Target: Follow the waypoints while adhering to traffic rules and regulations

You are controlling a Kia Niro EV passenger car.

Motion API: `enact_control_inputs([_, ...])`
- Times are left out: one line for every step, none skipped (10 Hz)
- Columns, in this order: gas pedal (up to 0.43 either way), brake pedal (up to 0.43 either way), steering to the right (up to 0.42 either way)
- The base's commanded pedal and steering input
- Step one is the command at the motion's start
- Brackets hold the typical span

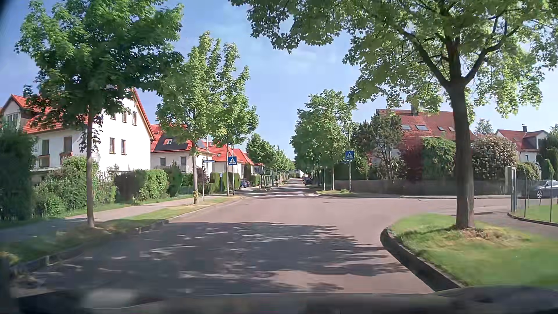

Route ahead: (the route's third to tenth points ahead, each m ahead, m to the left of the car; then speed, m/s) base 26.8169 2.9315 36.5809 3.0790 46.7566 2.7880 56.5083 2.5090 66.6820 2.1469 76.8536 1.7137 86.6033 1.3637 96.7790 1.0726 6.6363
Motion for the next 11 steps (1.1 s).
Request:
enact_control_inputs([0.059,0.000,-0.006])
enact_control_inputs([0.059,0.000,-0.006])
enact_control_inputs([0.059,0.000,-0.006])
enact_control_inputs([0.059,0.000,-0.006])
enact_control_inputs([0.008,0.000,-0.006])
enact_control_inputs([0.000,0.000,-0.006])
enact_control_inputs([0.008,0.000,-0.006])
enact_control_inputs([0.000,0.000,-0.004])
enact_control_inputs([0.000,0.000,-0.001])
enact_control_inputs([0.000,0.000,0.000])
enact_control_inputs([0.000,0.000,0.001])
